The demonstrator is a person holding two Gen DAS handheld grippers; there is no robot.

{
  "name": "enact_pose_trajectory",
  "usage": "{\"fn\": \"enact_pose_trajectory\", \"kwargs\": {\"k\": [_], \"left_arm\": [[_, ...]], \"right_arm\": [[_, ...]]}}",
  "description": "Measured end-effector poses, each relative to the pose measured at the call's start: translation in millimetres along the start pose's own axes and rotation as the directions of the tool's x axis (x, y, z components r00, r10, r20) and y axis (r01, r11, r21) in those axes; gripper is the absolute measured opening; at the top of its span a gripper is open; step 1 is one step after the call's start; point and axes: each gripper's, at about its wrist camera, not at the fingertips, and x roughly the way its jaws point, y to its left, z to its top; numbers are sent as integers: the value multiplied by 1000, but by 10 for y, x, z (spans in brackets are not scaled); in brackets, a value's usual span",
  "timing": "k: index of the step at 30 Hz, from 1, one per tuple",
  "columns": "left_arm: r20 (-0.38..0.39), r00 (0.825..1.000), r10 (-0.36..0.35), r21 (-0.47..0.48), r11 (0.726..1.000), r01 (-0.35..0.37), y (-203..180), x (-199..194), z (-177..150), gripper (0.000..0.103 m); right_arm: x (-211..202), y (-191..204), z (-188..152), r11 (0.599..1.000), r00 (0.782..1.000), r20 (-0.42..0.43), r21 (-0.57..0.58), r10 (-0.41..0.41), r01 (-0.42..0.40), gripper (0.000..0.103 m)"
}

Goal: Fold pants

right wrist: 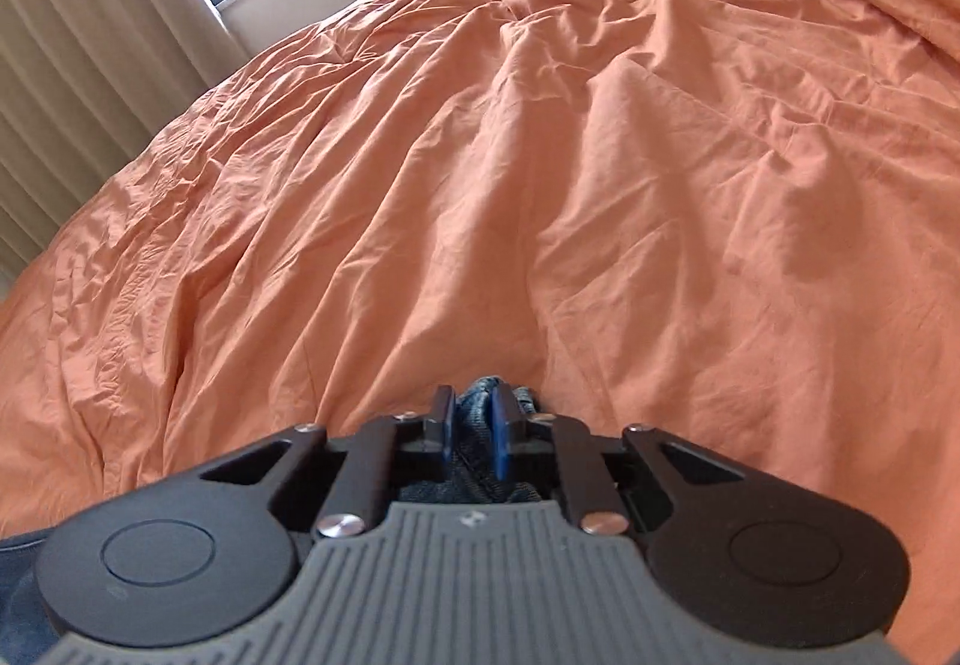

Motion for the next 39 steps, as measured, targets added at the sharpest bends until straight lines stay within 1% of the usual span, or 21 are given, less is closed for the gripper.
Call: {"fn": "enact_pose_trajectory", "kwargs": {"k": [1,2,4,8,11,13,14,15,16,19,20,23,25,26,27,30,32,34,35,37,39], "left_arm": [[6,1000,-2,2,1000,2,2,6,-4,66],[11,1000,-3,4,1000,3,-2,17,-1,66],[20,1000,-5,2,1000,5,-10,52,14,66],[27,1000,13,-4,1000,-13,-38,177,65,66],[25,999,40,22,999,-40,-82,242,92,67],[24,998,57,34,998,-58,-111,248,120,67],[28,997,65,34,997,-66,-125,227,137,67],[36,997,70,32,997,-71,-141,196,149,67],[47,996,71,32,997,-73,-159,150,158,67],[70,996,59,48,997,-63,-265,-27,178,67],[73,996,54,60,996,-59,-321,-89,182,67],[79,997,4,118,993,-14,-580,-307,170,67],[75,996,-54,136,990,44,-761,-429,145,65],[70,995,-77,144,987,67,-856,-483,132,64],[70,992,-104,153,984,92,-965,-537,121,63],[42,989,-144,222,966,132,-1325,-625,84,61],[16,985,-171,281,946,160,-1577,-653,52,59],[-7,979,-204,316,928,196,-1799,-667,30,58],[-13,977,-214,327,922,207,-1906,-660,16,58],[-32,971,-237,340,911,234,-2089,-625,-4,58],[-51,966,-253,347,903,255,-2252,-587,-42,58]], "right_arm": [[-49,46,-8,999,999,39,-42,-9,10,5],[-78,71,-3,998,998,67,-58,-12,16,4],[-48,76,20,998,996,84,-57,-32,36,2],[210,112,-18,992,994,33,-68,-103,105,1],[312,127,-33,990,992,8,-63,-124,124,3],[255,125,-6,991,992,1,-42,-126,126,5],[188,129,8,990,991,8,-40,-132,132,11],[107,132,14,990,991,17,-44,-134,135,19],[19,131,13,990,991,21,-45,-131,131,23],[-316,80,-40,996,996,10,-10,-94,94,27],[-433,51,-76,997,997,10,12,-81,81,30],[-764,-60,-245,996,999,-14,83,-34,35,39],[-964,-149,-408,993,1000,-22,122,1,2,42],[-1049,-200,-497,989,1000,-23,147,14,-11,45],[-1110,-251,-575,984,999,-26,176,25,-20,50],[-1254,-493,-899,948,996,-20,310,90,-79,53],[-1251,-628,-1090,920,993,-14,377,119,-105,54],[-1169,-741,-1228,892,989,-2,432,145,-130,54],[-1109,-797,-1289,871,988,5,470,157,-141,54],[-931,-904,-1398,809,977,14,559,212,-183,57],[-795,-952,-1477,757,969,44,616,242,-217,58]]}}
